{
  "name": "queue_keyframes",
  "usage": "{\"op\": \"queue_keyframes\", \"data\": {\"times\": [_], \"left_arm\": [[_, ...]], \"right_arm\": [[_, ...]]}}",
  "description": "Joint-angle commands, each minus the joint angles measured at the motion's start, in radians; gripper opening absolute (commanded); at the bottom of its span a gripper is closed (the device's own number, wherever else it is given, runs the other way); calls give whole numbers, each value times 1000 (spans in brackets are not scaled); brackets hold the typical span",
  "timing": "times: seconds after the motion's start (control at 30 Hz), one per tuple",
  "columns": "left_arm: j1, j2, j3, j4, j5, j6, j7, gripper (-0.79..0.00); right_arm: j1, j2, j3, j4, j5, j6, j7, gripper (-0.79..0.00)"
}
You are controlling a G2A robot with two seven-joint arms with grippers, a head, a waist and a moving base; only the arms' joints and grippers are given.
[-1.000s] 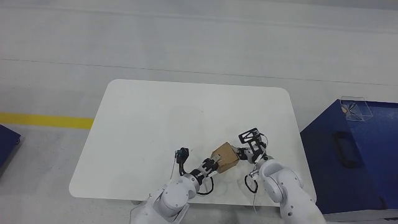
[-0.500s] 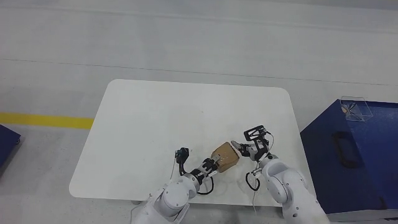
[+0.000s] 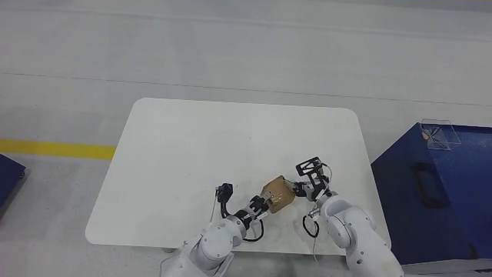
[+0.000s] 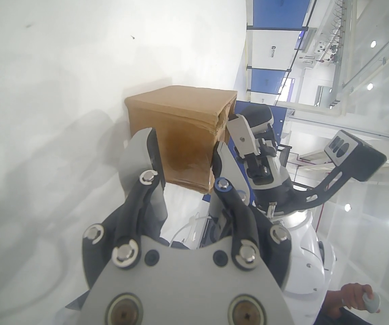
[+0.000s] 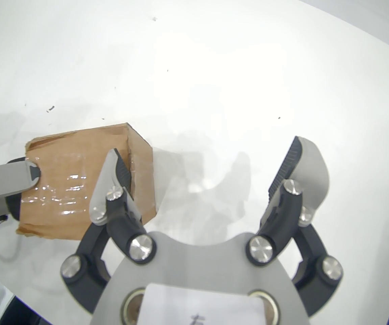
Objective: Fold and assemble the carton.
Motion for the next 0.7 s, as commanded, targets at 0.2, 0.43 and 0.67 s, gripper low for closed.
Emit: {"op": "queue_keyframes", "data": {"times": [0.2,0.43,0.67], "left_arm": [[37,5,-33,-44,-9,-83,56,0],[31,13,-38,-66,114,-100,112,0],[57,60,14,-87,771,-436,298,0]], "right_arm": [[-28,2,42,-46,42,26,-60,0],[-1,2,49,-1,40,46,-22,0],[90,-9,-10,110,70,6,14,0]]}}
